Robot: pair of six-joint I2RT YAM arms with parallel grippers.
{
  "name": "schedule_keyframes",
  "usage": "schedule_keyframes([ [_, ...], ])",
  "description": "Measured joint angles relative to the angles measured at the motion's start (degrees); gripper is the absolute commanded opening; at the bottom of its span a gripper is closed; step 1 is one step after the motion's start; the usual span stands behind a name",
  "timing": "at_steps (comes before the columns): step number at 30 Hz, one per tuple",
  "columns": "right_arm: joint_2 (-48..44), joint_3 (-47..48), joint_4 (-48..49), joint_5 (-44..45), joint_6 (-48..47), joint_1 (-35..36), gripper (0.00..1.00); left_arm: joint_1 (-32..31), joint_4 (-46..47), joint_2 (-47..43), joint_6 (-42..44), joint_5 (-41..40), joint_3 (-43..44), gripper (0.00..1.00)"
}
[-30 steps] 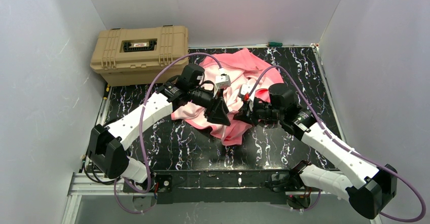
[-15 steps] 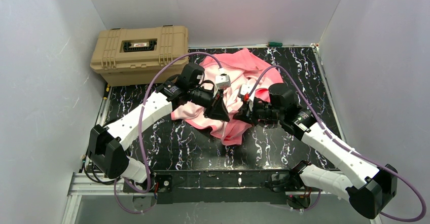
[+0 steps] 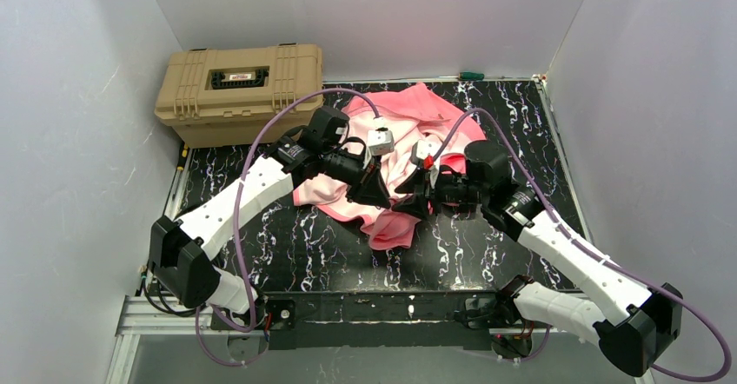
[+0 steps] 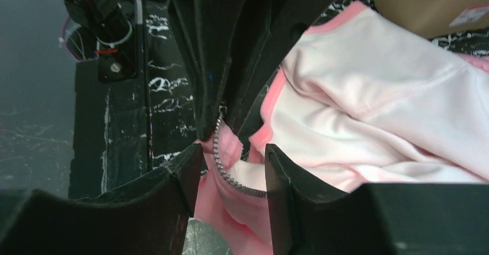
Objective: Zip up the jacket
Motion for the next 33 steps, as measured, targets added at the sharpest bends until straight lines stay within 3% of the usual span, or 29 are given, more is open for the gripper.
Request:
schedule_keyframes([
  [16,0.63,-11.08,25.27,-7.54,15.63,-0.04,0.51,0.0,-0.7,-1.97,2.43,-0.61,0.0,0.0],
  [27,0.72,-18.27,42.95,-11.67,28.0,-3.45,0.28,-0.04,-1.03,-1.97,3.32,-0.44,0.11,0.0],
  [33,3.48,-23.37,59.19,-12.44,37.22,-4.28,0.2,-0.39,-2.36,-1.97,3.98,-0.81,1.05,0.0],
])
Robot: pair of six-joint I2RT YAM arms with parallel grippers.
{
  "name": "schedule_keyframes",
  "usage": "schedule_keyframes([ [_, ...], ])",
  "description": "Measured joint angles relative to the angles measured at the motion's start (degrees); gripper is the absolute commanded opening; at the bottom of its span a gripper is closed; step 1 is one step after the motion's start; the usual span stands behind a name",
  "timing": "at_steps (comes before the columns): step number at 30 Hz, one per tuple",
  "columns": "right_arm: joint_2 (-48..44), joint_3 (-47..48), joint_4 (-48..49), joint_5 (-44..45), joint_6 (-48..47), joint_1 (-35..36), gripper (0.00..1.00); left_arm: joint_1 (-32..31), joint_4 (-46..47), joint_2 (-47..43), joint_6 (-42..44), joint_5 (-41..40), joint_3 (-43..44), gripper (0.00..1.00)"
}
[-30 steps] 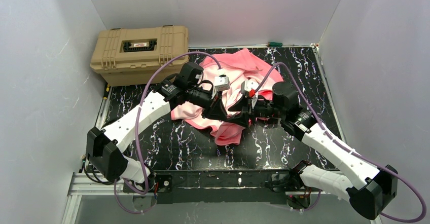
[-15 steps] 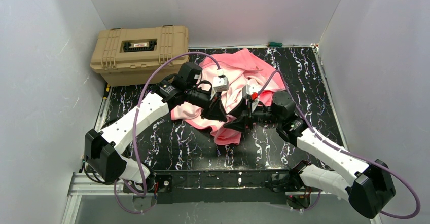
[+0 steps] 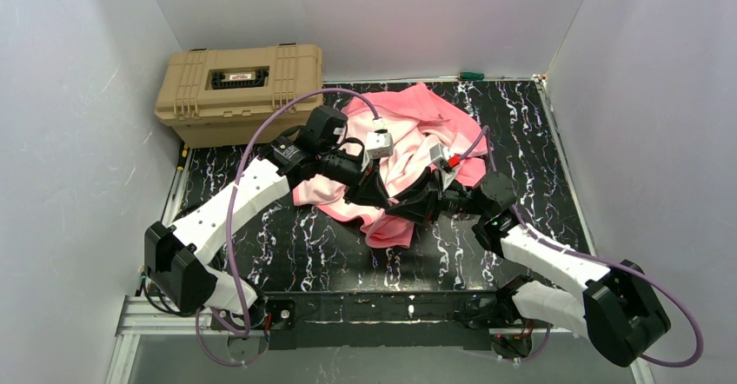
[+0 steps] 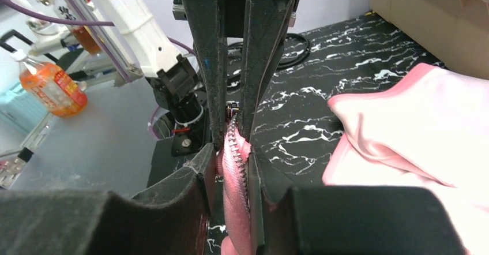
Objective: Zip up the jacket
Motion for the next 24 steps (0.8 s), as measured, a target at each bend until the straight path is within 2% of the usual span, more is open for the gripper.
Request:
schedule_keyframes([
  [3,2.23,-1.25,6.71,-0.22,4.2,-0.2,0.15,0.0,-1.33,0.0,0.72,-0.52,0.76,0.0],
  [8,2.73,-2.78,12.17,0.35,7.82,-0.28,0.15,-0.37,-3.13,0.0,2.82,-0.81,2.29,0.0],
  [18,-1.11,-4.11,11.06,1.11,8.39,-0.7,0.12,-0.59,-7.3,0.15,7.87,-1.05,6.03,0.0],
  [24,1.73,-3.98,13.4,1.2,10.49,-0.7,0.15,-0.37,-8.31,0.48,8.35,-1.25,6.08,0.0],
])
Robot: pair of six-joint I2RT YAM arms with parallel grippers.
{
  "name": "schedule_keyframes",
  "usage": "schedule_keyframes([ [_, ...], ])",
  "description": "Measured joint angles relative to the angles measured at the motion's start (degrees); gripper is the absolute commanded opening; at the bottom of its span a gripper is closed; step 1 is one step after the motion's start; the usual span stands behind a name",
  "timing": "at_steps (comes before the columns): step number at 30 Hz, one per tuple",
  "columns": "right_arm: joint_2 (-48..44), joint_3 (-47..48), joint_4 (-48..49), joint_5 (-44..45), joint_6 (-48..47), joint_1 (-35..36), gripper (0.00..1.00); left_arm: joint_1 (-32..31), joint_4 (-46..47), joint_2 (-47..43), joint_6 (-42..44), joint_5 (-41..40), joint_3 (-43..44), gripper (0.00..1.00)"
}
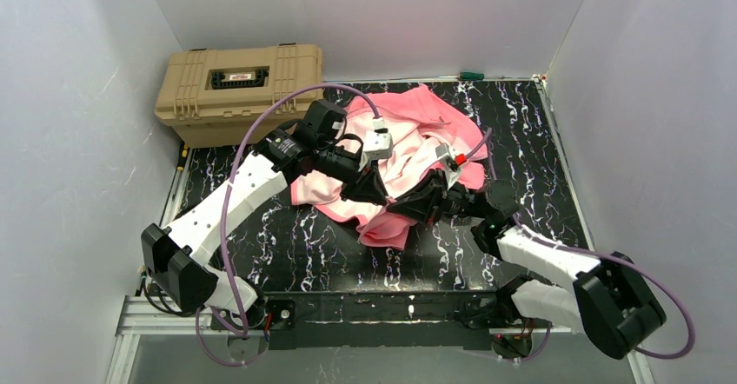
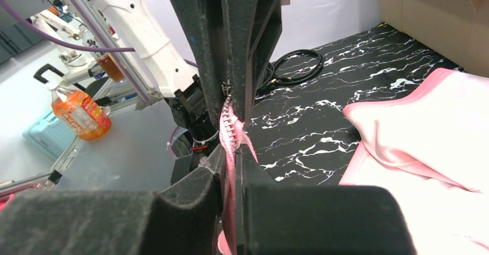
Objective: Zip up the jacket
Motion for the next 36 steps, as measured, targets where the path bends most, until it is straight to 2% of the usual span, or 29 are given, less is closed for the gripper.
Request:
schedule_keyframes([
  [1,1.31,-0.02,2.1,-0.04,1.49,0.0,0.14,0.07,-0.02,0.0,0.0,-0.09,0.0,0.0],
  [3,4.24,-0.11,6.91,-0.09,4.94,0.0,0.02,0.24,-0.02,0.0,-0.09,-0.13,0.0,0.0],
  [5,6.82,-0.31,11.39,0.09,8.13,-0.02,0.01,0.55,0.0,0.0,-0.31,-0.26,0.0,0.0],
  [6,8.2,-0.37,13.79,-0.04,10.34,-0.02,0.01,0.66,0.0,0.0,-0.46,-0.37,0.0,0.04],
  [7,8.83,-0.37,14.88,-0.15,11.47,-0.02,0.01,0.68,0.0,0.0,-0.59,-0.5,0.0,0.2],
  [9,9.27,-0.33,15.23,-0.63,13.27,-0.15,0.01,0.68,0.04,0.0,-1.36,-0.96,0.0,0.46],
  [11,7.72,0.35,10.19,-2.05,12.07,-0.39,0.01,0.68,0.61,-0.07,-2.45,-1.6,-0.02,0.82],
  [12,6.03,1.22,4.94,-2.29,9.62,-0.39,0.01,0.68,1.27,-0.17,-3.23,-2.1,-0.11,0.93],
  [13,3.8,2.73,-2.34,-2.03,5.9,-0.39,0.01,0.68,2.32,-0.37,-4.46,-3.06,-0.35,0.97],
  [17,-5.84,11.91,-32.7,2.71,-11.78,-0.37,0.01,1.29,8.0,-3.69,-11.3,-7.82,-5.07,0.98],
  [20,-8.28,18.97,-49.29,6.51,-22.12,-0.37,0.01,3.58,9.68,-5.64,-15.19,-10.36,-6.93,0.98],
  [23,-7.8,23.19,-62.01,9.66,-29.64,-0.37,0.01,9.64,10.91,-6.32,-18.91,-12.22,-7.76,0.98],
  [24,-7.41,23.85,-66.23,10.8,-31.93,-0.37,0.01,13.84,10.97,-6.14,-20.26,-13.46,-7.91,0.98],
  [29,-5.62,24.13,-79.23,14.34,-38.38,-0.37,0.01,24.61,12.55,-4.46,-21.68,-21.64,-9.84,0.98],
  [33,-3.67,26.53,-87.73,17.33,-42.97,-0.37,0.01,28.59,14.08,-1.18,-23.85,-30.49,-12.61,0.98],
  [36,-3.1,28.26,-90.25,18.27,-44.74,-0.37,0.01,30.75,15.61,3.63,-26.77,-35.3,-12.61,0.98],
])
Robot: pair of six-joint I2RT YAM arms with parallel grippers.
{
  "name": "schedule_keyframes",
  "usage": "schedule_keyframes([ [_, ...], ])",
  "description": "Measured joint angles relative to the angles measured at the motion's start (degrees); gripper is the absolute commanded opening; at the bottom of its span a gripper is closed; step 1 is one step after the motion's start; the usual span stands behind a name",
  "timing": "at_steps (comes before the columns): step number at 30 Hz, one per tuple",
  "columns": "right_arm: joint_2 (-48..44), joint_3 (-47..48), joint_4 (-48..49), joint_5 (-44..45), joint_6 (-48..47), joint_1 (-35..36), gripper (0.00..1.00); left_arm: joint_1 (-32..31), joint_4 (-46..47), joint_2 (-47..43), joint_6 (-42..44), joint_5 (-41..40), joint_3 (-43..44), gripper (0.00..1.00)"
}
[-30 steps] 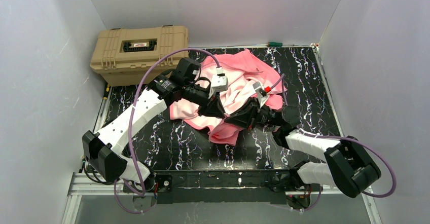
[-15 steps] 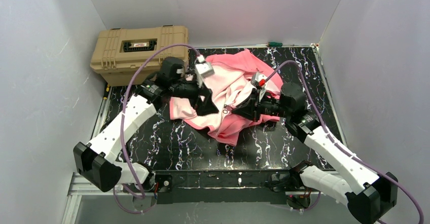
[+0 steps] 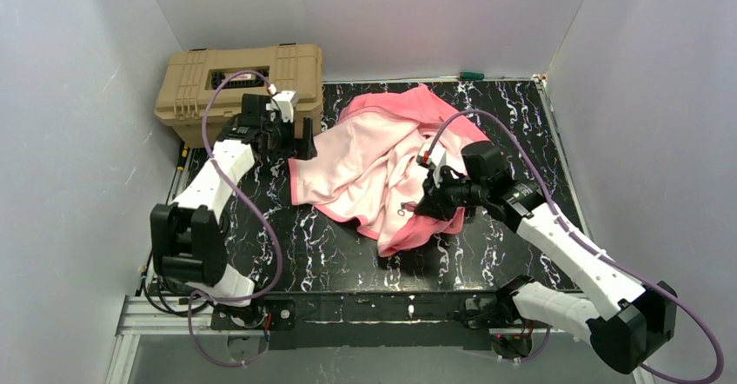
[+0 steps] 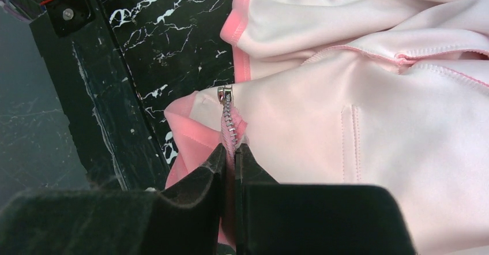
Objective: Zip up the jacket
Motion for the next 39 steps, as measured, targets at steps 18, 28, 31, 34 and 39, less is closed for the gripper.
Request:
schedule_keyframes([
  [18,-6.14,1.92,-4.48,-0.07,-1.79,0.0,0.01,2.1,12.55,19.21,-6.43,-11.26,-4.26,0.72],
  [28,-4.31,4.52,-8.92,1.42,-2.21,-0.31,0.01,-4.44,16.35,16.94,-0.92,-5.66,-7.85,0.0],
  [31,-4.31,6.43,-8.98,1.49,-2.25,-0.76,0.01,-8.76,16.79,11.21,4.94,-3.15,-12.11,0.0],
  [34,-4.31,7.72,-9.25,1.68,-2.4,-1.18,0.01,-14.32,17.09,-0.02,12.26,0.33,-18.45,0.0],
  [39,-4.31,9.68,-12.7,3.1,-3.48,-1.57,0.01,-25.97,17.4,-18.53,25.59,7.63,-24.98,0.39],
])
